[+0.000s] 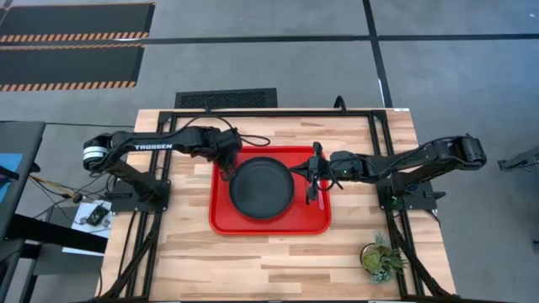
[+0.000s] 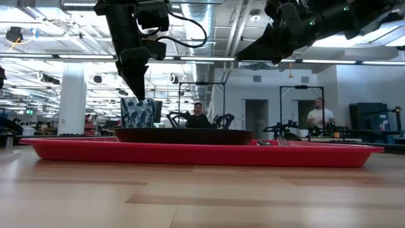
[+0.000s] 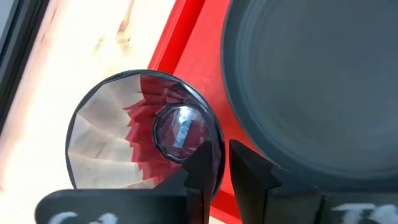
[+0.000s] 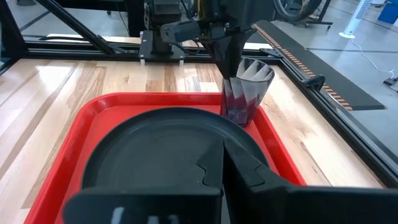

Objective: Pick and place plate/cup/fork/spoon on tray
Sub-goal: Put the blue glass on the red tray to the top left of the black plate, then return to Home Position

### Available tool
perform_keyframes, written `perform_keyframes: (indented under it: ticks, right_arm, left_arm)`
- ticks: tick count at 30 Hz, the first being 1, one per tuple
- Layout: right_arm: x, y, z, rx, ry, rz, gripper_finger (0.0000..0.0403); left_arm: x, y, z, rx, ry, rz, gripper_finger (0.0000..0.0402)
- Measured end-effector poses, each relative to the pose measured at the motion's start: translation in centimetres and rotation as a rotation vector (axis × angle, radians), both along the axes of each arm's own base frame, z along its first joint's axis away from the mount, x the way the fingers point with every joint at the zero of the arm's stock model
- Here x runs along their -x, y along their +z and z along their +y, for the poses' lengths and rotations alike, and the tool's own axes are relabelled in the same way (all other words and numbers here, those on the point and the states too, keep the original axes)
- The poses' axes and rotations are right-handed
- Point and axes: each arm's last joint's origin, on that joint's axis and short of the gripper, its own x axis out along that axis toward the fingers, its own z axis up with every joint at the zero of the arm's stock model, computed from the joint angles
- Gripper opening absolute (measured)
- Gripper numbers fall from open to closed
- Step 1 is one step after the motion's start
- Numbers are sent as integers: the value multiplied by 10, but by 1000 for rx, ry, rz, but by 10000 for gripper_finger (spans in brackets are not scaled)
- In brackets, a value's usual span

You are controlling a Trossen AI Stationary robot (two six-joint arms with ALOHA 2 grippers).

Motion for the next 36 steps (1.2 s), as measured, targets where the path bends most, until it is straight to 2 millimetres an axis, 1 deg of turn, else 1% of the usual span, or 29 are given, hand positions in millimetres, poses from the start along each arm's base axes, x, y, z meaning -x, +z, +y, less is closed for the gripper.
perform_keyframes:
  ticks: [8, 13, 17, 20, 22, 26, 31, 33, 36]
  right_arm:
    - [0, 0, 0, 0, 0, 4, 20]
    - [0, 0, 0, 0, 0, 3, 19]
    - [0, 0, 0, -2, 0, 4, 16]
    - [0, -1, 1, -7, 4, 10, 17]
    - [1, -2, 3, -6, 12, 21, 17]
    - [1, -2, 7, -3, 29, 25, 12]
    - [1, -3, 12, 13, 69, 31, 10]
    - [4, -8, 14, 20, 106, 6, 9]
    - [12, -22, 13, 16, 158, -45, 7]
  left_arm:
    - [4, 8, -2, 5, -5, -37, 43]
    - [12, 24, -6, -52, -50, -94, 43]
    - [20, 45, -18, -135, -90, -186, 43]
    - [28, 56, -34, -199, -150, -321, 43]
    - [33, 59, -45, -218, -193, -426, 43]
    - [46, 54, -64, -235, -259, -608, 43]
    - [63, 35, -82, -219, -341, -806, 43]
    - [70, 26, -86, -212, -361, -858, 43]
    - [80, 14, -89, -204, -378, -935, 43]
